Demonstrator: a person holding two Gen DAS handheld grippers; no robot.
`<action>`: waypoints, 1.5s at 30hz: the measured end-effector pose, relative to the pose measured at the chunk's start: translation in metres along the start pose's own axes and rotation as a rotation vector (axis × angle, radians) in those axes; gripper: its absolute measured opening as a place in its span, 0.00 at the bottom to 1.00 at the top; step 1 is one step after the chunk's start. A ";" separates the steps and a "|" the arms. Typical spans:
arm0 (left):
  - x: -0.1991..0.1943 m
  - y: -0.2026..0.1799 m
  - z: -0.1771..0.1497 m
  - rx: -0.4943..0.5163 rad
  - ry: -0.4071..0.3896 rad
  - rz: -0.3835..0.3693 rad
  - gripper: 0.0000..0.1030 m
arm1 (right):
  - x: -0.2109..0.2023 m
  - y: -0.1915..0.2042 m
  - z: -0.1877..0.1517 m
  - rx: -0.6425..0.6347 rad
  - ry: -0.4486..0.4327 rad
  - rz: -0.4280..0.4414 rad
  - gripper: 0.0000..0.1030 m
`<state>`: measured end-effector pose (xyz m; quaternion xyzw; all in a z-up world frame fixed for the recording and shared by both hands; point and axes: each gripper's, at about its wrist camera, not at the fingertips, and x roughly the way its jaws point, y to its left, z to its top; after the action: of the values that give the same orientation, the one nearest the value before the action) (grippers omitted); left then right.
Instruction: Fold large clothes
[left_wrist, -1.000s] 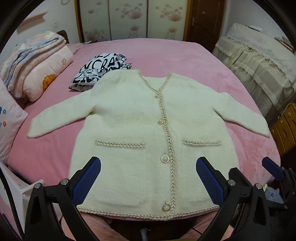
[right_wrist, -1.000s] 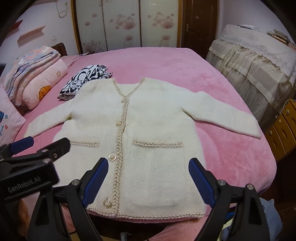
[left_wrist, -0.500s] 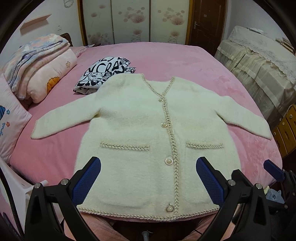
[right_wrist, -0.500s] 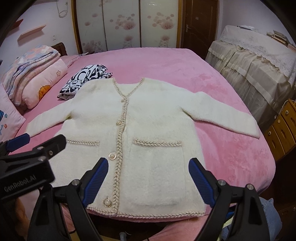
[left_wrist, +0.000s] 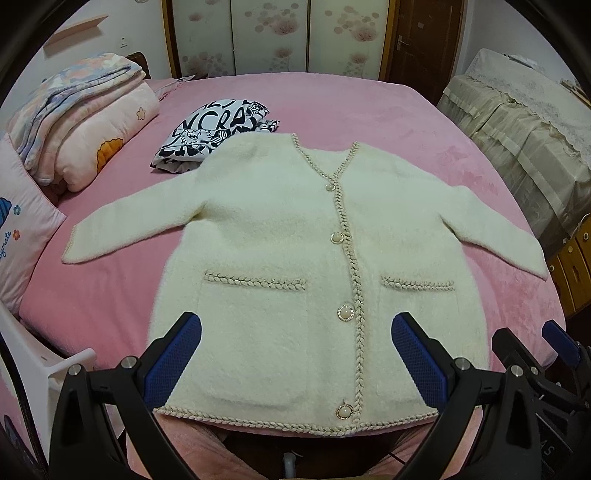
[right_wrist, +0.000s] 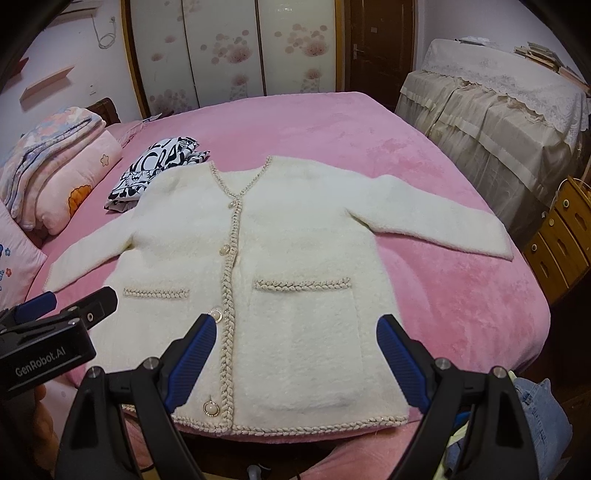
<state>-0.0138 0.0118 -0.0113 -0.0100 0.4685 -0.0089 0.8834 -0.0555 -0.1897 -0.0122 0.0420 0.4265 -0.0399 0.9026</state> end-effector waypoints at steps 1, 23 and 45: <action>0.000 0.000 0.000 0.002 0.002 0.000 0.99 | 0.000 0.000 0.000 0.001 0.000 0.000 0.87; 0.010 -0.013 0.000 0.024 0.036 0.004 0.99 | 0.010 -0.017 -0.002 0.060 0.023 0.043 0.87; 0.002 -0.063 0.036 0.153 -0.090 -0.084 0.99 | 0.008 -0.064 0.018 0.098 -0.100 0.052 0.86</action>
<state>0.0172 -0.0508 0.0088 0.0374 0.4256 -0.0813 0.9005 -0.0441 -0.2556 -0.0097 0.0949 0.3773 -0.0393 0.9204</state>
